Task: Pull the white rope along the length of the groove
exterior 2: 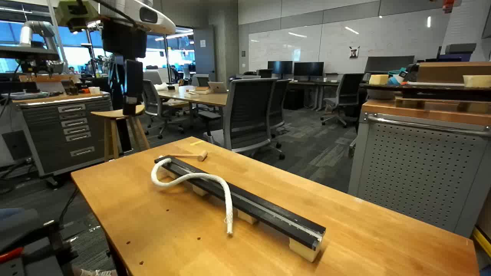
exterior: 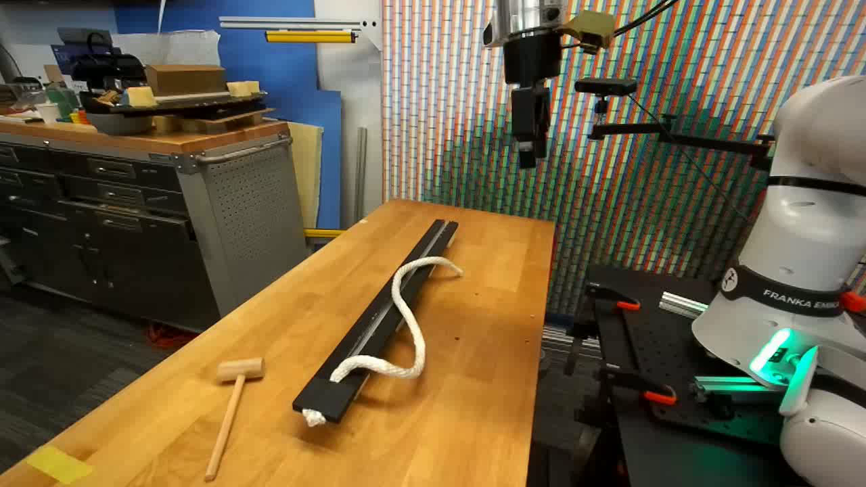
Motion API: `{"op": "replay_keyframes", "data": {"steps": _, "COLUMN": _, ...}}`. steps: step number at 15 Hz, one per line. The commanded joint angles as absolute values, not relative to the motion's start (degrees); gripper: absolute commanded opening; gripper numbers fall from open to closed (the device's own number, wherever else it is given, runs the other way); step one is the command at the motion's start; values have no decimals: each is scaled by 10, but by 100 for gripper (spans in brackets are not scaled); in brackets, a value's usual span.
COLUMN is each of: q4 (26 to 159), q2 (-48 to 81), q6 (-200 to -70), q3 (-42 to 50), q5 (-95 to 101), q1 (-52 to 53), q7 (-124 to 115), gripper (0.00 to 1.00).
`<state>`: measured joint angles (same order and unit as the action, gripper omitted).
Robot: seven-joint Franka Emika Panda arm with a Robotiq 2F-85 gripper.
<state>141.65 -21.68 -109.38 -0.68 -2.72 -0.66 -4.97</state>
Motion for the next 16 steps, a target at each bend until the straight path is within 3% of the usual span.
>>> {"op": "replay_keyframes", "data": {"steps": 1, "q4": 1414, "q2": -217, "q6": -1093, "q3": -6, "q5": -27, "q1": -6, "q7": -50, "gripper": 100}}
{"op": "replay_keyframes", "data": {"steps": 10, "q4": 1411, "q2": -217, "q6": -1097, "q3": -6, "q5": -25, "q1": -6, "q7": -47, "gripper": 100}}
{"op": "replay_keyframes", "data": {"steps": 16, "q4": 1442, "q2": -198, "q6": -1262, "q3": -5, "q5": -6, "q1": -10, "q7": -25, "gripper": 100}}
